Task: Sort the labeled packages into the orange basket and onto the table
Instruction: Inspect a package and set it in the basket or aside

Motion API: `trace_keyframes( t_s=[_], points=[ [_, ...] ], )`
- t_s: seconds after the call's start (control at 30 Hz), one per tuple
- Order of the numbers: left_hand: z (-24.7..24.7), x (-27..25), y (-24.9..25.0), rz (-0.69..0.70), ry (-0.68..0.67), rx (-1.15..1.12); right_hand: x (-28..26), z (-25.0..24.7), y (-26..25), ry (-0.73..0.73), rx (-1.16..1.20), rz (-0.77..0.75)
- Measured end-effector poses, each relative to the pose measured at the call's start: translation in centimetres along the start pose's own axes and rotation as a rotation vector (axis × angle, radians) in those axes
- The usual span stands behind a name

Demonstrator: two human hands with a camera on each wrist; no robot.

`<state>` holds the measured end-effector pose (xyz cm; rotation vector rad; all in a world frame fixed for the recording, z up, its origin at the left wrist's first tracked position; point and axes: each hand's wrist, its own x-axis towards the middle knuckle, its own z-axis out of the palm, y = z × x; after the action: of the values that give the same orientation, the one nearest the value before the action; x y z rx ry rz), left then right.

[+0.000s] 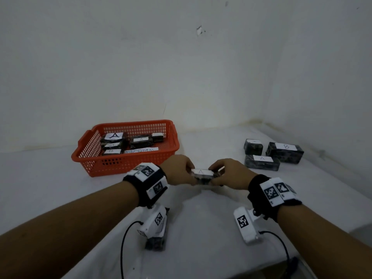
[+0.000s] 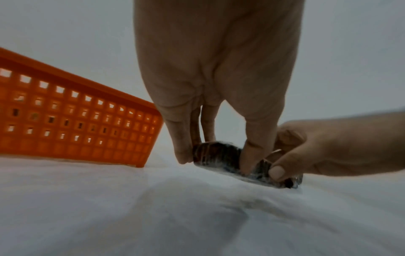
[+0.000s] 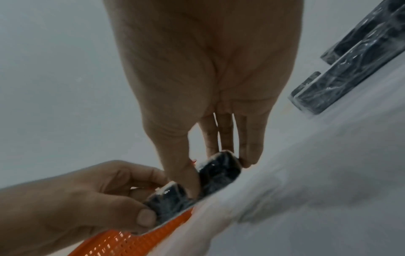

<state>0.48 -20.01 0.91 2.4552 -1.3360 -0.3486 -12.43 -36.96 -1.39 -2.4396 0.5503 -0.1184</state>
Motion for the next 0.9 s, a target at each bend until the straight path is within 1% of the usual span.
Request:
trace_keyframes(
  t_s=[0.1, 0.17, 0.27, 0.33, 0.47, 0.53, 0.6, 0.8, 0.9],
  points=[
    [-1.4, -0.7, -0.5, -0.016, -0.016, -0.237, -0.8, -0.6, 0.3, 0.053, 0.14, -0.024],
    [-2.2, -1.3, -0.7, -0.003, -0.011, -0.386, -1.5, -0.7, 0.1, 0.09, 0.262, -0.038],
    [-3.2, -2.8, -0.6, 0.034, 0.005, -0.572, -3.0, -0.5, -0.6, 0.088, 0.6, -0.09],
    [-3.4, -4.0, -0.6, 0.057, 0.025, -0.657, -3.9, -0.3, -1.3, 0.086, 0.747, -0.128],
    [-3.0, -5.8, -0.7, 0.092, 0.079, -0.794, -5.1, 0.2, -2.4, 0.112, 0.775, -0.188],
    [-2.8, -6.6, -0.8, 0.102, 0.134, -0.808, -5.5, 0.5, -2.8, 0.117, 0.833, -0.204],
    [-2.7, -7.2, -0.9, 0.108, 0.157, -0.806, -5.8, 1.1, -3.3, 0.113, 0.886, -0.212],
    [-2.3, -9.1, -0.9, 0.141, 0.112, -0.882, -6.9, 2.1, -4.7, 0.222, 0.916, -0.249],
    [-2.1, -9.5, -1.1, 0.128, 0.112, -0.911, -7.4, 2.2, -4.9, 0.163, 0.923, -0.227]
  ],
)
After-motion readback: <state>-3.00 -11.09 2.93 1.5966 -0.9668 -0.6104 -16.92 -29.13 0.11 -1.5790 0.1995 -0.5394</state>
